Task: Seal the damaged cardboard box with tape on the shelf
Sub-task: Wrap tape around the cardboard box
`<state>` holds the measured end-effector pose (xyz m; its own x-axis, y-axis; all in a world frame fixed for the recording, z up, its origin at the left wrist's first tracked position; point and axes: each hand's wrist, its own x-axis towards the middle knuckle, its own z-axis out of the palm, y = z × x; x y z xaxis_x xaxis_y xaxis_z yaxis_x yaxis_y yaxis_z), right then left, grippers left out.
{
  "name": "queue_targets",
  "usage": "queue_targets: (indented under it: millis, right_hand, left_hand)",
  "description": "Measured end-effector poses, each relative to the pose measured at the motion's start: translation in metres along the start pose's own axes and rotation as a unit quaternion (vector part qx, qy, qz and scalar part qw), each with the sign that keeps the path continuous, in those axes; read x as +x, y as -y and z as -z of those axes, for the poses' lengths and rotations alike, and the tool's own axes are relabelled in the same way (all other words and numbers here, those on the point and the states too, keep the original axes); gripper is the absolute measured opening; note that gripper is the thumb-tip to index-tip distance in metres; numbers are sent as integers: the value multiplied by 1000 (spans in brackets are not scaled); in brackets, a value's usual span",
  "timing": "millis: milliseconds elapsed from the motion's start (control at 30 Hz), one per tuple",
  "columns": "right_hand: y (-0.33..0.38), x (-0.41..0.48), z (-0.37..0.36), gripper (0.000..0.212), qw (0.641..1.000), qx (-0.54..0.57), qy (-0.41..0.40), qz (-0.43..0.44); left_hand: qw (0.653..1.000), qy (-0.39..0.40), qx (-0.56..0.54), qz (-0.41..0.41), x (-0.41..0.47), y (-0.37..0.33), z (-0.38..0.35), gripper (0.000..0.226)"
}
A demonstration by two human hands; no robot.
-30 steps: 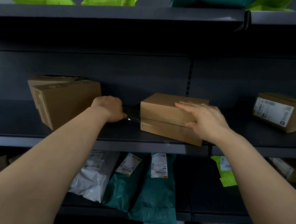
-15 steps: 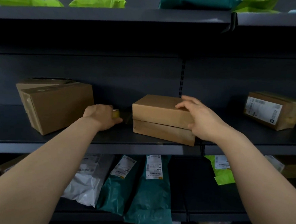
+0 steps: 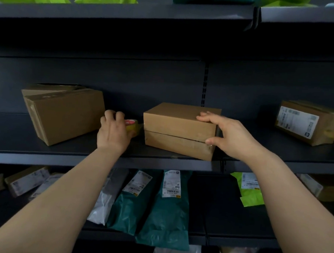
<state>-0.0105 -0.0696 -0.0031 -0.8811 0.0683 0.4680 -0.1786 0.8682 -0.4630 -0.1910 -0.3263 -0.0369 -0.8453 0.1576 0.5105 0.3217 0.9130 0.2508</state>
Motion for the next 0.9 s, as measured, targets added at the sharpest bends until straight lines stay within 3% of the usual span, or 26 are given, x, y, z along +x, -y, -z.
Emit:
queue_targets:
  millis: [133,233,367,500,633,733,900]
  right_hand:
    - [-3,3,0,70,1000,8,8,5]
    - [-2,3,-1,68,1000,9,17,2]
    - [-4,3,-3,66,1000,16,4,8]
    - [-4,3,-4,65,1000,26,-10,10]
    - [-5,3,-5,62,999,31,-5,6]
    - [-4,3,-5,62,999,50,-10,-1]
    - [-2,3,3,62,997,67,24,-4]
  left_hand:
    - [997,-77,-27,-9,-13,0,-1,59]
    - [983,-146,-115,-4,-53,-25,-8,65]
    - [965,49,-258,-6,-107,-104,-18,79]
    - [957,140,-251,33,-121,-173,-11,96]
    - [964,139,-227,23,-142,-204,-11,102]
    - [982,143,-111,-49,-165,-218,-15,102]
    - [977,136,-4,-167,-183,-212,-22,101]
